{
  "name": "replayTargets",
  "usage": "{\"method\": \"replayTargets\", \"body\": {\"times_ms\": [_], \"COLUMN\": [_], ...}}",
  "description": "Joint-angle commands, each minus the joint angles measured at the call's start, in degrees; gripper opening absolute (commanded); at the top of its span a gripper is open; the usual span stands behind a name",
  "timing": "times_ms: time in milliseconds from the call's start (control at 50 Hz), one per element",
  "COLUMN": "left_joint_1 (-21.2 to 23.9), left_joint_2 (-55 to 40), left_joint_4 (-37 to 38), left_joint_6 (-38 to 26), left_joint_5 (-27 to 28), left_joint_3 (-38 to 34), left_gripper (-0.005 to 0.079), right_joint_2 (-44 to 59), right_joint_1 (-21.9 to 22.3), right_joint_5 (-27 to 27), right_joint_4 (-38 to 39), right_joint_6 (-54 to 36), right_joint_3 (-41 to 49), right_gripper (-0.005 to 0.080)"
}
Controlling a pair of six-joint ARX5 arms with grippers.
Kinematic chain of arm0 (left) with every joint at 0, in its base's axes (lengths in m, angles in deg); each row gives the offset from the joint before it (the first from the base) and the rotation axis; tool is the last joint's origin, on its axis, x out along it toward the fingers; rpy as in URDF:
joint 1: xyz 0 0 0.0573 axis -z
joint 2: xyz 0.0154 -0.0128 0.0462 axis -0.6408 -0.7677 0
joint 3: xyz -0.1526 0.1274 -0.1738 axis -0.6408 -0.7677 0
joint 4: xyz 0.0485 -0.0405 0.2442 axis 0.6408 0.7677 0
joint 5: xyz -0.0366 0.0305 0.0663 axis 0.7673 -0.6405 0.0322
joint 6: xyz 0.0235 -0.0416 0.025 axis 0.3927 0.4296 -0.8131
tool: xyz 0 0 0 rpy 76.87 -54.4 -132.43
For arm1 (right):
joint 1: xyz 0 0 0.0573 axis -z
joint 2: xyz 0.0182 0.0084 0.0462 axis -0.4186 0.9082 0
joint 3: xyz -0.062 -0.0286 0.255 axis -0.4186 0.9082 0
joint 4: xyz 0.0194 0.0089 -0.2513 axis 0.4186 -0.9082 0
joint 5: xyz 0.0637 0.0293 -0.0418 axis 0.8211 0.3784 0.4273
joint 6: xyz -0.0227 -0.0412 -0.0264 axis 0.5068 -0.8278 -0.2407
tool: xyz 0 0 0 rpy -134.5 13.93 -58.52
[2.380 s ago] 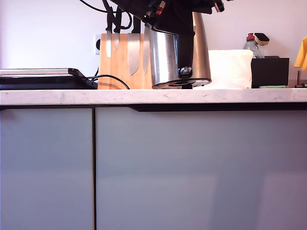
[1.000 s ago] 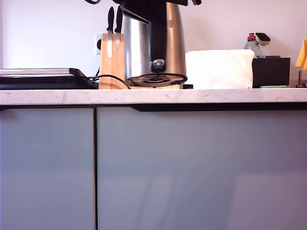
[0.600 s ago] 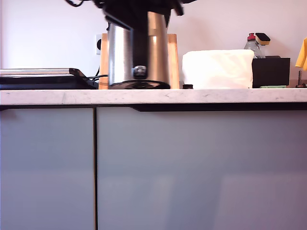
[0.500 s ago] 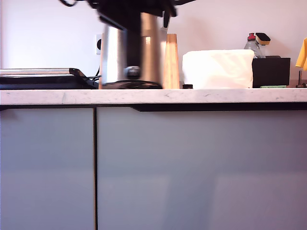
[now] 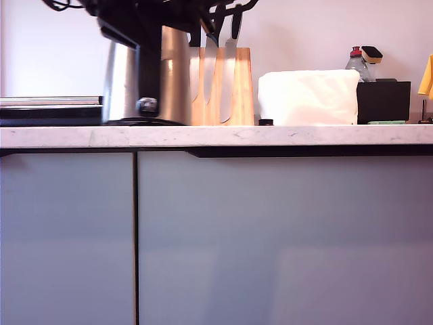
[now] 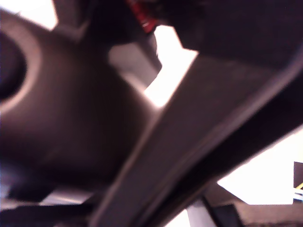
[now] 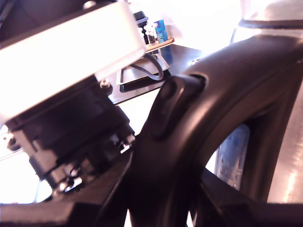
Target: Pick up the kettle and place it to the side
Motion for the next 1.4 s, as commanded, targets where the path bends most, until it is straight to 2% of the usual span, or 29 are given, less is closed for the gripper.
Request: {"method": "replayTargets", "body": {"times_ms": [0,300,480,580,800,1020,1260,1380], "left_joint_1": [-10.2,-13.8,-17.0,-18.3,-20.3,-22.4,-23.1,-24.1], "left_joint_2": [5.0,2.6,-0.2,-1.1,-3.4,-8.3,-10.5,-11.1], "left_joint_4": [-2.8,2.8,5.1,4.3,3.0,4.7,4.3,5.8], "left_joint_6": [1.7,2.4,2.3,2.1,2.1,2.1,2.1,2.1], "left_joint_5": [-4.0,-1.6,7.0,9.5,12.2,15.5,15.7,15.9], "left_joint_3": [4.6,4.6,4.6,4.6,4.4,4.4,4.4,4.4], "left_gripper": [-0.0021,-0.0021,-0.0021,-0.0021,-0.0021,-0.0021,-0.0021,-0.0020], "right_joint_2": [-2.6,-1.8,-1.8,-1.8,-1.8,-1.8,-1.0,-1.0], "right_joint_1": [1.8,0.7,0.7,0.7,0.8,0.7,0.7,0.6], "right_joint_5": [1.2,0.4,-0.9,-2.8,-5.2,-7.0,-9.4,-9.4], "right_joint_4": [1.0,0.4,-1.8,-2.4,-2.9,-5.9,-8.8,-10.5], "right_joint_6": [-4.3,-4.0,-4.4,-4.7,-4.7,-6.6,-6.6,-7.6], "right_joint_3": [-2.1,-2.3,-2.3,-2.3,-2.3,-2.3,-2.3,-2.3], "right_gripper": [-0.0012,-0.0012,-0.0012,-0.0012,-0.0012,-0.0012,-0.0010,0.0024]}}
